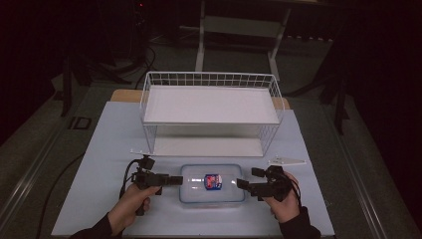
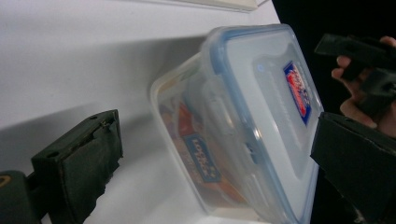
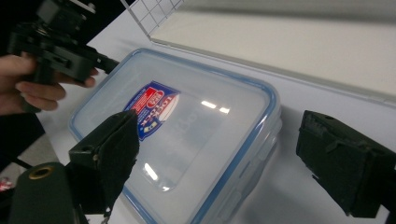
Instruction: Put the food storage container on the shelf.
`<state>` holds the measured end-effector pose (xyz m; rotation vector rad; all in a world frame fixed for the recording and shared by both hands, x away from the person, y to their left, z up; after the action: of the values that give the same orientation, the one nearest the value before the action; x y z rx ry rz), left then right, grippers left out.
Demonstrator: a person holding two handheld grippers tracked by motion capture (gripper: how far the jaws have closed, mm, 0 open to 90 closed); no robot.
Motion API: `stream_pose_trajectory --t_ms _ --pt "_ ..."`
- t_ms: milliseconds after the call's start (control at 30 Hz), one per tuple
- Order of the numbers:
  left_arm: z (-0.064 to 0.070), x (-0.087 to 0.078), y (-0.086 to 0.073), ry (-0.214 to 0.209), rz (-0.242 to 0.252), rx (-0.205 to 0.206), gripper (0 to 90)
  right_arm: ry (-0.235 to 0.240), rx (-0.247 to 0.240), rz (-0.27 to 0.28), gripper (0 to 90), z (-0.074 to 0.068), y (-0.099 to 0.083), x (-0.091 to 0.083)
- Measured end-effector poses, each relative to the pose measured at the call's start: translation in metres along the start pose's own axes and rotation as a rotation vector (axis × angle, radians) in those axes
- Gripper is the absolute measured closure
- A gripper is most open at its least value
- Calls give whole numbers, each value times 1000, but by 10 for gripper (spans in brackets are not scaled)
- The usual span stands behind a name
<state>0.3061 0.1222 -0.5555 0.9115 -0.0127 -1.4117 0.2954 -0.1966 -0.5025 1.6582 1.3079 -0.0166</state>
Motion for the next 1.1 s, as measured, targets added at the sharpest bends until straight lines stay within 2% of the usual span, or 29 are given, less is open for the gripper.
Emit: stream_pose_trajectory --t_ms 67,200,233,333,367,400,500,633,700,767,900,1067,1100 --pt "-2 4 0 -5 -7 -29 35 -9 20 -12 129 2 -2 2" --pt "-2 11 -1 -40 -46 -77 80 11 68 -47 131 5 -6 4" --pt "-1 12 -1 -49 -46 -90 141 23 85 -59 134 6 -6 4" --pt "0 14 -3 -73 -55 -99 233 27 102 -62 144 8 -7 4" --pt "2 13 -3 -119 -43 -120 300 39 139 -75 155 10 -8 5" --pt "3 12 -3 -120 -42 -112 342 47 151 -81 172 10 -8 5" --pt "5 11 -4 -117 -36 -110 371 63 201 -106 207 13 -12 7" --pt "8 5 -4 -111 -22 -80 509 72 268 -139 238 17 -18 11" --pt "8 5 -5 -118 -16 -91 515 89 308 -152 272 20 -20 12" --pt "8 5 -5 -118 -16 -98 518 86 343 -157 312 23 -20 14" --pt "8 4 -6 -128 -19 -95 525 91 389 -181 383 28 -22 17" --pt "13 2 -7 -118 -14 -77 537 147 479 -197 435 31 -23 15" --pt "14 2 -7 -114 -13 -72 537 143 477 -196 431 30 -23 15"
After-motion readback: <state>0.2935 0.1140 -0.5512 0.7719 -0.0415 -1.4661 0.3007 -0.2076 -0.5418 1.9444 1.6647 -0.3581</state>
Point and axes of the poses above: each handheld gripper's, and its own axes: x roughly forward along the jaws, y roughly out of its top, z roughly to its right, the point moved 5 cm from there along x, roughly forward along the jaws, and after that the axes turned 10 degrees about x, right-handed, at the moved point
